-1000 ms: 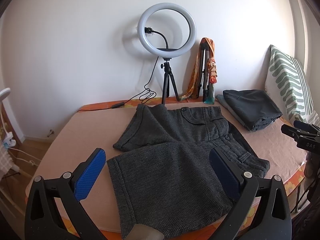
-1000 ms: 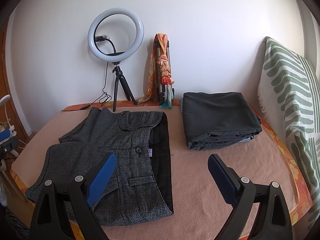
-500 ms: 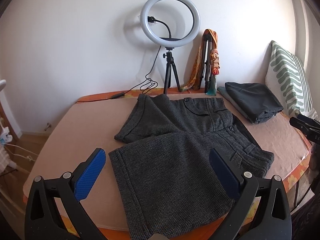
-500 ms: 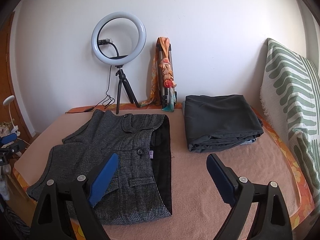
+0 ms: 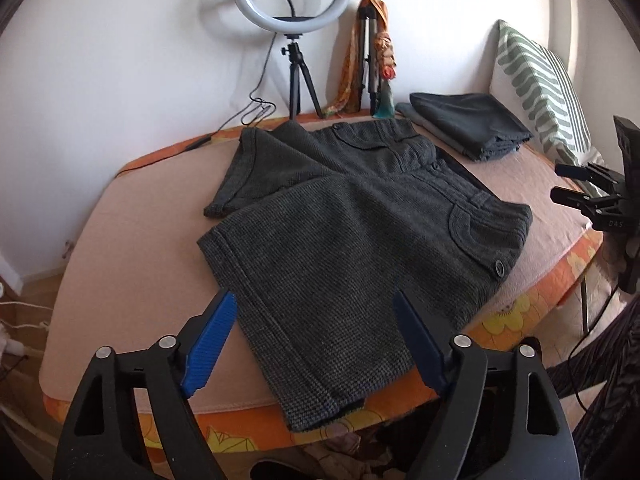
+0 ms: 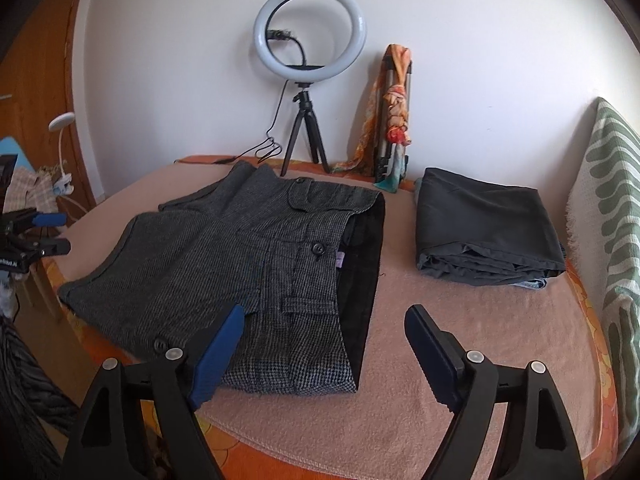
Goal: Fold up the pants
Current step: 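Grasp one leg hem of the shorts with the left gripper while the right gripper grasps the other hem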
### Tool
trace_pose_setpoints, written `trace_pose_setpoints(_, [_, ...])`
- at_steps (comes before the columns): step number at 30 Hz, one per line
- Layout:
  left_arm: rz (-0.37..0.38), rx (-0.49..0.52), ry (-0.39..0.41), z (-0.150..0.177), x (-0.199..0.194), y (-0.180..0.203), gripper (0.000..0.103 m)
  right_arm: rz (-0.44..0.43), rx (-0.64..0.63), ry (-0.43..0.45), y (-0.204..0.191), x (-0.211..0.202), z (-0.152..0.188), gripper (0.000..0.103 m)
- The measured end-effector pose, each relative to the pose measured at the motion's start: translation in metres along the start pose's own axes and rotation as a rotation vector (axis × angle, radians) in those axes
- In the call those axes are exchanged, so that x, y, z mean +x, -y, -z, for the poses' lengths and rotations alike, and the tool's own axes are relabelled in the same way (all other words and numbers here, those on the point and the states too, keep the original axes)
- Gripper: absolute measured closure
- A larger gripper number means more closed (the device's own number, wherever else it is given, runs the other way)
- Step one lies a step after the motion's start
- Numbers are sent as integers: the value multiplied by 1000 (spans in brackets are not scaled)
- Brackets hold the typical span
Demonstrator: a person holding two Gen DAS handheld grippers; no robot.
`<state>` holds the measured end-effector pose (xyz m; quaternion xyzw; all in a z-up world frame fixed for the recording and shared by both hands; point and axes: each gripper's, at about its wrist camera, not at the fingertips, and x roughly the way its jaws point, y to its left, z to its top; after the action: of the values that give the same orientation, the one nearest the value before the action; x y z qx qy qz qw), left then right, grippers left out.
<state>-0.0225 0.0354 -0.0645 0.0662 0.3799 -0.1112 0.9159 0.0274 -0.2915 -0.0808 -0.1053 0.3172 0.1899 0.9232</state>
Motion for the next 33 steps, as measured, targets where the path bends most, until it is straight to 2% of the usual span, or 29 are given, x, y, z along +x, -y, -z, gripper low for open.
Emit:
trace_pose_setpoints(1, [12,12,-18,2,2,3,30,-4,-38,-17,-5,3,4,23])
trace_pose_setpoints(6, [104,63,-89,13,9,19,31,-65,-220,-103,-30,17,22,33])
trace_pose_setpoints(13, [136,135,-166,24,25,38,31,-84,-439,-193,-56,45,35,36])
trace_pose_setpoints(16, [133,150,-174,28,28,41,31,-50,-566,-214,-67,58,41,36])
trace_pose_setpoints(17, [131,150,-172,29,28,42,31,-42,-592,-216,-69,62,42,38])
trace_pose_setpoints(18, [129,151,-172,30,29,42,32,-34,-609,-227,-70,66,42,48])
trace_pose_setpoints(20, [128,153,-169,32,29,43,32,-39,-610,-247,-69,72,38,59])
trace_pose_setpoints(23, [131,182,-177,33,33,46,31,-54,-581,-226,-66,69,27,76])
trace_pose_setpoints(26, [140,213,-181,35,37,52,32,-26,-561,-181,-66,66,16,82])
trace_pose_setpoints(29, [135,236,-174,36,41,57,32,-23,-518,-144,-63,61,3,84])
trace_pose_setpoints(33, [104,252,-176,36,48,58,55,-12,-489,-116,-59,59,-10,85])
